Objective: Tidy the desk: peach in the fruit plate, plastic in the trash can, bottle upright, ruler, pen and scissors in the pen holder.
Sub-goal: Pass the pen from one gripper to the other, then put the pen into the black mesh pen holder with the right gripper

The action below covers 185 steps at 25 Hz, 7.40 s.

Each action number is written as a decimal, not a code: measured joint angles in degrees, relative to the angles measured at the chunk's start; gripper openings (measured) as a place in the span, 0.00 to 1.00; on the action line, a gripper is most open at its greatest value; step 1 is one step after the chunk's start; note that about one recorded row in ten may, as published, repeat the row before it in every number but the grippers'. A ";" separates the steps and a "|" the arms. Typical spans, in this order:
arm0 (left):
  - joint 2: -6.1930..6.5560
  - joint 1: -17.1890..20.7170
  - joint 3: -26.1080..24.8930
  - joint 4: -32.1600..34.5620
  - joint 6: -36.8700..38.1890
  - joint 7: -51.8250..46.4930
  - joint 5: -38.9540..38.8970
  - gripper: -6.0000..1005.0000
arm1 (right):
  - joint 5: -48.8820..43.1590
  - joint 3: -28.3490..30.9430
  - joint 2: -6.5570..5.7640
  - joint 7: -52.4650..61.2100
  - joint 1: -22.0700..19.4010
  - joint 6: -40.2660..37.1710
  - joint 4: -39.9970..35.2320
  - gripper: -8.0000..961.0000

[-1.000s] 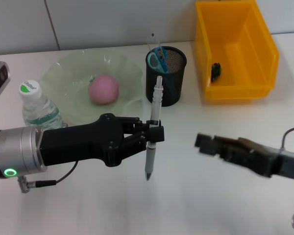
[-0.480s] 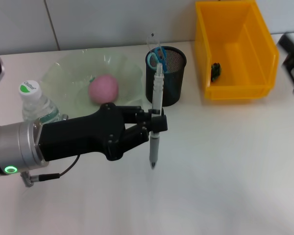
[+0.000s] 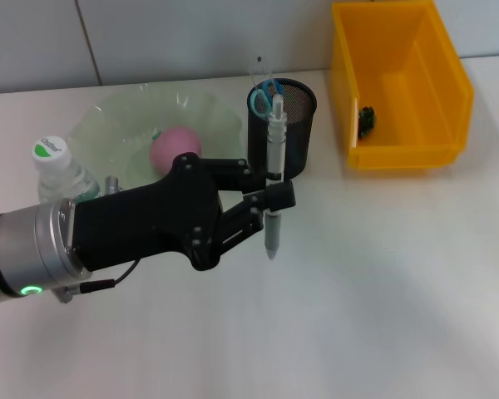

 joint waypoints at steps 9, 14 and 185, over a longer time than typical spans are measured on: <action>0.00 0.32 0.27 -4.41 -3.66 6.02 -4.23 0.16 | -7.43 -13.04 -1.60 42.53 -1.07 2.75 -14.72 0.31; 0.00 -0.13 0.39 -5.41 -4.11 7.72 -4.63 0.16 | -11.64 -21.02 -3.81 56.69 -1.73 -1.51 -23.03 0.31; 0.53 2.64 10.96 -5.93 -15.86 7.76 1.93 0.81 | -19.73 -44.27 -2.72 66.12 17.20 45.37 -29.99 0.21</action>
